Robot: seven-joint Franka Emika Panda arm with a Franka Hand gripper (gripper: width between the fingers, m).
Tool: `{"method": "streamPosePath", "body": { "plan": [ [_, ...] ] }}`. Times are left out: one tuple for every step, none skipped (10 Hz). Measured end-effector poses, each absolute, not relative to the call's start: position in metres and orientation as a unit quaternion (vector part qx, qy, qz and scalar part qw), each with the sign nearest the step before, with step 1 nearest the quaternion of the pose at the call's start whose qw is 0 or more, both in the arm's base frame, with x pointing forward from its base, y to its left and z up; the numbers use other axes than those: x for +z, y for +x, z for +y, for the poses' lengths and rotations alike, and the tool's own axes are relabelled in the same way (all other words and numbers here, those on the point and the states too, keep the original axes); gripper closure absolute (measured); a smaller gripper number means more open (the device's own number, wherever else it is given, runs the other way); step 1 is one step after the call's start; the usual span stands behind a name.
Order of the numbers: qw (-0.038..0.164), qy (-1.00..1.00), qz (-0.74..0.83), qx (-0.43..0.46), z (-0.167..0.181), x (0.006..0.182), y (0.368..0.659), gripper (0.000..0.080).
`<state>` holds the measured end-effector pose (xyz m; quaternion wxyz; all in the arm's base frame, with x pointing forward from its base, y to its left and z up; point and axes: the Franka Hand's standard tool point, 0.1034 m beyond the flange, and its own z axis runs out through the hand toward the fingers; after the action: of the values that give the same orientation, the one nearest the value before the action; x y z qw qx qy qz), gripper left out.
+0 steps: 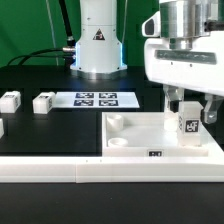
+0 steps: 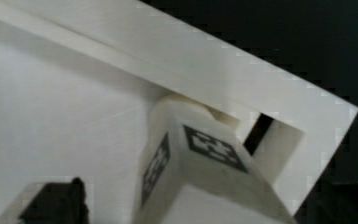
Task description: Assemble square table
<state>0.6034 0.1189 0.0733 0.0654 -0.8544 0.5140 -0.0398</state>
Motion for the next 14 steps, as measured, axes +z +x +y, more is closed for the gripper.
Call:
{"method": "streamPosePath", "body": {
  "plan": [
    [0.064,-0.868,0.491,-0.042,0.1183,0.0733,0.6034,0.015],
    [0.061,-0.889,0.452,-0.045,0.118,0.0733,0.6035,0.015],
    [0.06,-0.906,0.417,-0.047,0.1178,0.0733,0.6035,0.015],
    [0.058,-0.922,0.38,-0.05,0.1178,0.0732,0.6035,0.015],
    [0.051,-0.943,0.326,-0.052,0.1177,0.072,0.6026,0.015],
    [0.043,-0.961,0.267,-0.051,0.1166,0.0707,0.6017,0.015],
    [0.034,-0.975,0.217,-0.044,0.1151,0.0705,0.6002,0.015],
    [0.027,-0.984,0.17,-0.045,0.1138,0.0707,0.6006,0.015],
    [0.021,-0.99,0.131,-0.046,0.1139,0.071,0.6007,0.015],
    [0.013,-0.995,0.087,-0.047,0.1145,0.0726,0.6023,0.015],
    [0.008,-0.998,0.046,-0.049,0.115,0.0732,0.603,0.015],
    [0.006,-0.998,0.026,-0.049,0.1148,0.0733,0.6031,0.015],
    [0.006,-0.998,0.024,-0.049,0.1147,0.0733,0.6032,0.015],
    [0.006,-0.998,0.025,-0.049,0.1147,0.0732,0.6031,0.0265]
  ]
}}
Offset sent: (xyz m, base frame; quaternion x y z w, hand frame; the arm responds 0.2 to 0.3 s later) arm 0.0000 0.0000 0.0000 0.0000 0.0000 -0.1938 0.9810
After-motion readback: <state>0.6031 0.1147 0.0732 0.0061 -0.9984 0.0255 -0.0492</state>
